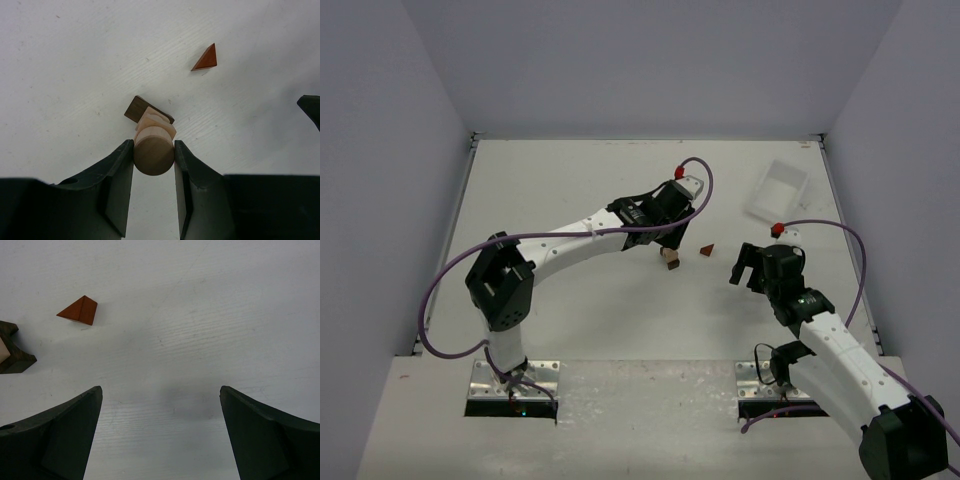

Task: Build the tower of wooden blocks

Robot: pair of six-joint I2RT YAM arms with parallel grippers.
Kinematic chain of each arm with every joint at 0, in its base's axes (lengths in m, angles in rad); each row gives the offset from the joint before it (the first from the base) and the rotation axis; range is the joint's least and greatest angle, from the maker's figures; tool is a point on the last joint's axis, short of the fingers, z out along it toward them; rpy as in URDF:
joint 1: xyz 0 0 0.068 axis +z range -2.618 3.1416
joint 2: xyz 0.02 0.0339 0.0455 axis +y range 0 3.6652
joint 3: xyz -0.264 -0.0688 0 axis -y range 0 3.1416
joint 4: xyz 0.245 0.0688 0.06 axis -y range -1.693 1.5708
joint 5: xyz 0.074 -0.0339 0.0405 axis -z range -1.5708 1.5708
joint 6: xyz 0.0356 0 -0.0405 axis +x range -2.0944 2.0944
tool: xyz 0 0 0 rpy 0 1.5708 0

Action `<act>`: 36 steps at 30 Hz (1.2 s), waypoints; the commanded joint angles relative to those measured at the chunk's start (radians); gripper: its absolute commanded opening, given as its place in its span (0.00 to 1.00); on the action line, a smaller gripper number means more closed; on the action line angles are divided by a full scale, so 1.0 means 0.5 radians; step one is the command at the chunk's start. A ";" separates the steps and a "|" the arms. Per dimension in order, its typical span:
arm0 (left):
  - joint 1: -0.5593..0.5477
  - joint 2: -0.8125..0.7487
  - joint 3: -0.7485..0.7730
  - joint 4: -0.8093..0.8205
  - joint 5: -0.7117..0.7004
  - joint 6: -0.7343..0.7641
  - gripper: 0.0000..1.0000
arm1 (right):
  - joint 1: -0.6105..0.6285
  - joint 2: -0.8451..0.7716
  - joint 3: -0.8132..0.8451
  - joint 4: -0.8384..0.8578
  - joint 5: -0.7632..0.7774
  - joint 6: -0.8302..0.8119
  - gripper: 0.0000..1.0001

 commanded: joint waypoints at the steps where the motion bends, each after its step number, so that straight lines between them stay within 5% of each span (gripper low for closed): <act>1: -0.013 0.034 0.102 0.034 -0.035 -0.009 0.25 | -0.012 -0.007 0.006 0.026 0.009 -0.004 0.99; 12: -0.013 0.028 0.099 0.031 -0.035 -0.009 0.31 | -0.012 -0.001 0.009 0.023 -0.003 -0.013 0.99; 24: -0.013 0.028 0.104 0.037 -0.030 -0.015 0.53 | -0.012 -0.010 0.009 0.020 -0.012 -0.013 0.99; 31: -0.013 -0.012 0.189 0.049 0.050 0.025 0.70 | -0.012 -0.007 0.015 0.023 -0.040 -0.026 0.99; 36: -0.013 -0.111 0.244 0.101 0.163 0.097 0.99 | -0.012 -0.004 0.025 0.027 -0.080 -0.052 0.99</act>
